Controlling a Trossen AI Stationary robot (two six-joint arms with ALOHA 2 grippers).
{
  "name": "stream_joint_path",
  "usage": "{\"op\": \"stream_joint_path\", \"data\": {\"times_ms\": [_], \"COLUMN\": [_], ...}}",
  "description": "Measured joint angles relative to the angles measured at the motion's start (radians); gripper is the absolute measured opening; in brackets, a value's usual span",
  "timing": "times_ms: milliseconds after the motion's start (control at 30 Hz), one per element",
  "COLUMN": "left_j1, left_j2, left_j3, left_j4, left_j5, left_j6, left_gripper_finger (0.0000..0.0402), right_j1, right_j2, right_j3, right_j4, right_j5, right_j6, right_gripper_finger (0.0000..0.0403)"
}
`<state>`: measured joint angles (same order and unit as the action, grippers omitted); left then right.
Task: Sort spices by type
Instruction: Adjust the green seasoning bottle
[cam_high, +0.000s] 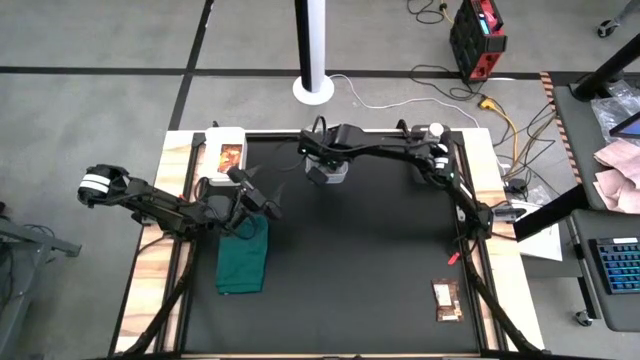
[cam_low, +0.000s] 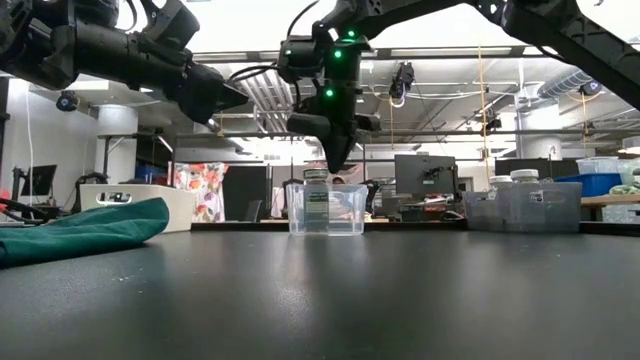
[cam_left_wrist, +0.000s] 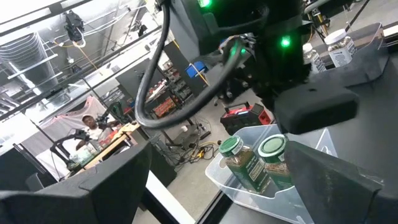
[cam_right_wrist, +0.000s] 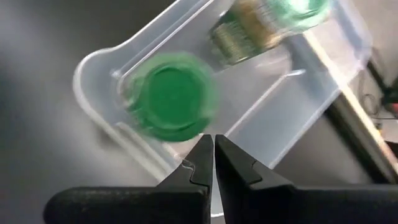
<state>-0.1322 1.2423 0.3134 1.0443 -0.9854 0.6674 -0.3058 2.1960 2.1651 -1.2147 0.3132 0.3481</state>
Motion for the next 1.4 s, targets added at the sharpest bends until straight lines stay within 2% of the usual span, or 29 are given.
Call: {"op": "stream_joint_path", "data": {"times_ms": [133, 400, 467, 633, 700, 867, 1200, 1400], "left_j1": [0.0, 0.0, 0.0, 0.0, 0.0, 0.0, 0.0, 0.0], "left_j2": [0.0, 0.0, 0.0, 0.0, 0.0, 0.0, 0.0, 0.0], "left_j3": [0.0, 0.0, 0.0, 0.0, 0.0, 0.0, 0.0, 0.0], "left_j4": [-0.003, -0.024, -0.026, -0.031, -0.031, -0.031, -0.031, -0.031], "left_j5": [0.0, 0.0, 0.0, 0.0, 0.0, 0.0, 0.0, 0.001], "left_j6": [0.0, 0.0, 0.0, 0.0, 0.0, -0.004, -0.005, -0.005], "left_gripper_finger": [0.0351, 0.0351, 0.0351, 0.0351, 0.0351, 0.0351, 0.0351, 0.0351], "right_j1": [-0.006, -0.001, -0.002, -0.002, -0.002, -0.017, -0.026, -0.029], "right_j2": [0.0, -0.002, -0.002, -0.002, -0.002, -0.002, 0.022, 0.047], "right_j3": [0.027, 0.078, 0.087, 0.089, 0.089, 0.089, 0.087, 0.083], "right_j4": [-0.006, 0.026, 0.03, 0.058, 0.054, 0.045, 0.055, 0.054], "right_j5": [0.054, 0.052, 0.028, -0.123, -0.129, -0.13, -0.13, -0.13], "right_j6": [-0.005, -0.098, -0.11, -0.183, -0.184, -0.107, -0.026, -0.001], "right_gripper_finger": [0.0009, 0.0009, 0.0009, 0.0012, 0.0021, 0.0079, 0.0258, 0.0326]}}
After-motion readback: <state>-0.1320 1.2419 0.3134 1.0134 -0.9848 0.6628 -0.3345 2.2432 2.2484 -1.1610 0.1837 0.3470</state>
